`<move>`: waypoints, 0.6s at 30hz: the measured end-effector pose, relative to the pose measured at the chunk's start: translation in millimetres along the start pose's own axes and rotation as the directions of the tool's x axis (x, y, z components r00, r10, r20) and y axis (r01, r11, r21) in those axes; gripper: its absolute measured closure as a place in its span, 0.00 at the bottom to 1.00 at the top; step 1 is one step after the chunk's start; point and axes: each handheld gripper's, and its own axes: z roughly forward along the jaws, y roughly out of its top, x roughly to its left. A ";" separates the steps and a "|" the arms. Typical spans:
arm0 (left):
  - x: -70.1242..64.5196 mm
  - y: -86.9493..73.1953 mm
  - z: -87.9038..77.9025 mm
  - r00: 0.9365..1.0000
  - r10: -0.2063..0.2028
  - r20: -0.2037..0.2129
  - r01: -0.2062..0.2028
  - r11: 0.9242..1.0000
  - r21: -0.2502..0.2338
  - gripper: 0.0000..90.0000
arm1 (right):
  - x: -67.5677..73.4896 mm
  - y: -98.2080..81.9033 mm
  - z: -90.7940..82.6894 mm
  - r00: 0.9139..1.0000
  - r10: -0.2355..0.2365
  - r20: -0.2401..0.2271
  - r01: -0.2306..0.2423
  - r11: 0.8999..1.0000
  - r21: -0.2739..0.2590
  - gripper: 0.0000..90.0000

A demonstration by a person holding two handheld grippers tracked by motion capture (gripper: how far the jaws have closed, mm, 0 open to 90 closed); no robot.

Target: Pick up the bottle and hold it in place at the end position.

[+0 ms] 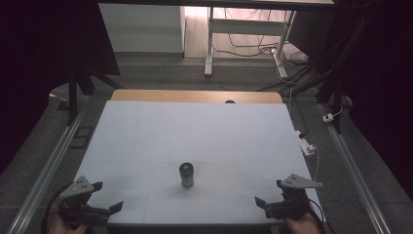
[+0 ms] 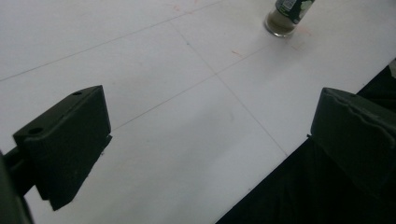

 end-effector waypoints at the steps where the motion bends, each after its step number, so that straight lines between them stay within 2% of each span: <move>1: -0.7 1.3 0.8 1.000 0.004 0.002 -0.004 1.000 0.000 0.00 | -0.1 0.1 0.1 1.000 0.000 -0.001 0.000 1.000 0.001 0.00; 10: -3.5 8.2 8.4 0.998 0.041 0.054 -0.039 0.999 -0.025 0.00 | -0.3 0.2 0.5 1.000 0.002 -0.006 -0.002 1.000 0.002 0.00; 12: -5.0 10.6 11.9 0.995 0.064 0.072 -0.062 0.998 -0.032 0.00 | -0.4 0.3 0.8 1.000 0.005 -0.008 -0.005 1.000 0.003 0.00; 18: -9.0 15.9 21.0 0.990 0.097 0.102 -0.094 0.995 -0.034 0.00 | 0.1 0.3 0.7 1.000 0.000 -0.008 0.000 1.000 0.007 0.00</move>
